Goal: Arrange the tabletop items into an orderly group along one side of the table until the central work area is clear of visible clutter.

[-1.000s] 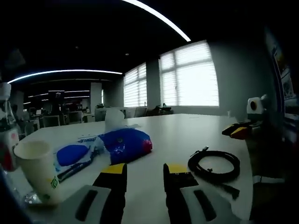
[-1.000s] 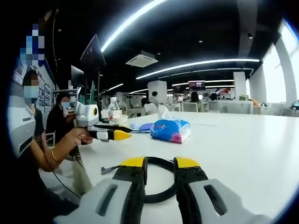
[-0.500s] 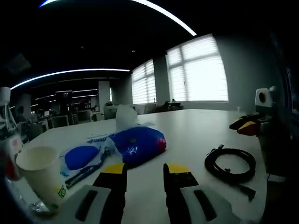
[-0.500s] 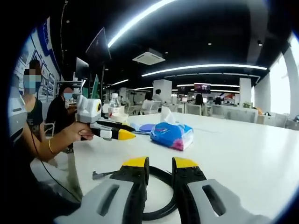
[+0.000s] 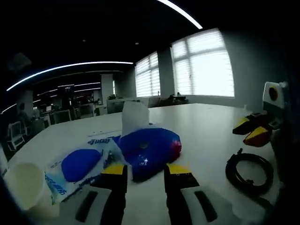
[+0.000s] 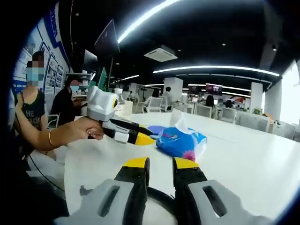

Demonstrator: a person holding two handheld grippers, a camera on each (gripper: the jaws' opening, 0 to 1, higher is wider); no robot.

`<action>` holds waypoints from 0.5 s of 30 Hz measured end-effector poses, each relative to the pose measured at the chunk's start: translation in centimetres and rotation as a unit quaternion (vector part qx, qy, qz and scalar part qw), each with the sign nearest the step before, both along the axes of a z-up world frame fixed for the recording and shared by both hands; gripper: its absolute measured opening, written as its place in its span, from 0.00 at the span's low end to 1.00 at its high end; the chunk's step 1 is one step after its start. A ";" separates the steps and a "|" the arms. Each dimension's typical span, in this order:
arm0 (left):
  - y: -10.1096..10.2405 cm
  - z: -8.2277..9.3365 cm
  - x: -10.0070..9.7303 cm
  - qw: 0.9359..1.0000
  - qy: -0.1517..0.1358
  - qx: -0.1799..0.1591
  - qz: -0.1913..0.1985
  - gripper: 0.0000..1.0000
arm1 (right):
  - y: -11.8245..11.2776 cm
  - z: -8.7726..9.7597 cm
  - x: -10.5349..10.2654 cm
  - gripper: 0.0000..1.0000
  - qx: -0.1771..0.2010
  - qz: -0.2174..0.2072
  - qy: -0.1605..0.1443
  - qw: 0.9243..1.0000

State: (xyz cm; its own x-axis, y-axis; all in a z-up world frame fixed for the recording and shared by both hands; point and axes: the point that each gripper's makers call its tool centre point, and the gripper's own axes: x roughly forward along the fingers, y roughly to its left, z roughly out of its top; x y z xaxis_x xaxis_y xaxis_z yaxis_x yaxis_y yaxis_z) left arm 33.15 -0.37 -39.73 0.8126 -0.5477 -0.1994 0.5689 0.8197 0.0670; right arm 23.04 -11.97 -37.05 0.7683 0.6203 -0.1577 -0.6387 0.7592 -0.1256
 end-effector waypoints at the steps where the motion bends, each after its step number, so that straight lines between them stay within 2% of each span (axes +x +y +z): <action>1: 0.0 0.1 0.3 1.000 -0.001 0.000 0.004 0.30 | 0.1 0.0 0.4 0.18 -0.002 -0.001 0.000 1.000; 5: -0.3 0.2 1.3 1.000 0.002 -0.003 0.007 0.30 | -0.1 0.2 2.1 0.19 0.005 -0.008 -0.003 1.000; 9: -0.7 0.3 2.7 1.000 -0.001 -0.001 0.013 0.30 | 0.2 -0.9 4.8 0.20 -0.001 -0.012 0.022 1.000; 11: -0.8 -0.1 3.2 1.000 -0.001 0.018 0.020 0.31 | 0.0 -1.2 6.6 0.21 -0.006 -0.027 0.027 0.999; 15: -0.7 -0.2 3.1 1.000 0.003 0.012 0.022 0.31 | -0.3 -1.8 8.6 0.23 -0.010 -0.046 0.039 0.998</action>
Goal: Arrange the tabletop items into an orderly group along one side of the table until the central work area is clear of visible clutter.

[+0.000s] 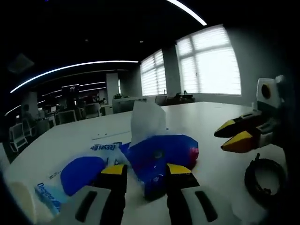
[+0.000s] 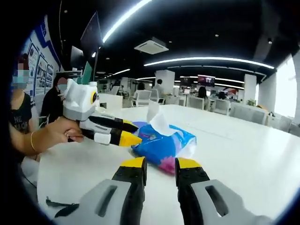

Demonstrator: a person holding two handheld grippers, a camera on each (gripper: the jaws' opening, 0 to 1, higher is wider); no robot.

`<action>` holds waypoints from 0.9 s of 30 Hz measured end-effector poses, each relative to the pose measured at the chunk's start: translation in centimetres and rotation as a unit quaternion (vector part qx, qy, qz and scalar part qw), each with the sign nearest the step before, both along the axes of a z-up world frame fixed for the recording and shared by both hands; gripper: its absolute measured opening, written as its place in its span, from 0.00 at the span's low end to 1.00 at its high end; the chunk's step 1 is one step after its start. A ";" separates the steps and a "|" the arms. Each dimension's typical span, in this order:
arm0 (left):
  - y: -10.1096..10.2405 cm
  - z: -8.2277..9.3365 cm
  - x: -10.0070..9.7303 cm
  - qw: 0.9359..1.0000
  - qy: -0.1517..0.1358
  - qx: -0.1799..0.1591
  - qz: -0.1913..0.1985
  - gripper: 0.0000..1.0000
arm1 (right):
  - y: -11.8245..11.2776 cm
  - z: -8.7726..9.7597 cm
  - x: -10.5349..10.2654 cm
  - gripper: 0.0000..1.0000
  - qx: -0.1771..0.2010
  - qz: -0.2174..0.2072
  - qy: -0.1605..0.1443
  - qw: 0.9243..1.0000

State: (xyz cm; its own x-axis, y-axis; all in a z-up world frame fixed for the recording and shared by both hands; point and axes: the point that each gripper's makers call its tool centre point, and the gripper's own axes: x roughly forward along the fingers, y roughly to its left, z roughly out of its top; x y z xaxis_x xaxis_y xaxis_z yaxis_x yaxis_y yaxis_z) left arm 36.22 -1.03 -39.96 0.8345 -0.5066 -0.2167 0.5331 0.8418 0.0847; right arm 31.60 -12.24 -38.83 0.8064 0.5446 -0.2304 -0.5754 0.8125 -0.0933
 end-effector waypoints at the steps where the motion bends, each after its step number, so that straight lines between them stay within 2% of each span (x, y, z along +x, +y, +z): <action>1: 0.1 0.0 0.1 1.000 0.004 -0.003 -0.001 0.31 | 0.0 -0.1 0.4 0.23 -0.001 -0.003 0.001 1.000; 3: 0.2 -0.1 0.3 1.000 0.012 -0.006 -0.003 0.30 | -0.1 -0.2 1.1 0.23 -0.002 -0.008 0.007 1.000; 5: 0.2 -0.2 0.6 1.000 0.010 -0.007 -0.002 0.25 | -0.3 -0.5 2.2 0.23 -0.009 -0.016 0.013 1.000; 12: 0.1 -0.5 1.0 1.000 0.014 -0.017 -0.005 0.22 | -0.9 -1.8 4.4 0.18 -0.022 -0.026 0.029 0.999; 19: 0.0 -0.6 1.2 1.000 0.012 -0.025 -0.012 0.13 | -0.5 -2.6 5.1 0.09 -0.010 -0.015 0.030 0.999; 22: -0.3 -0.7 1.1 1.000 0.001 -0.007 -0.026 0.10 | -0.4 -2.6 5.0 0.04 -0.010 -0.011 0.027 1.000; 27: -0.6 -0.7 0.9 0.999 -0.004 -0.007 -0.031 0.05 | -0.5 -2.3 4.8 0.00 -0.005 -0.014 0.021 1.000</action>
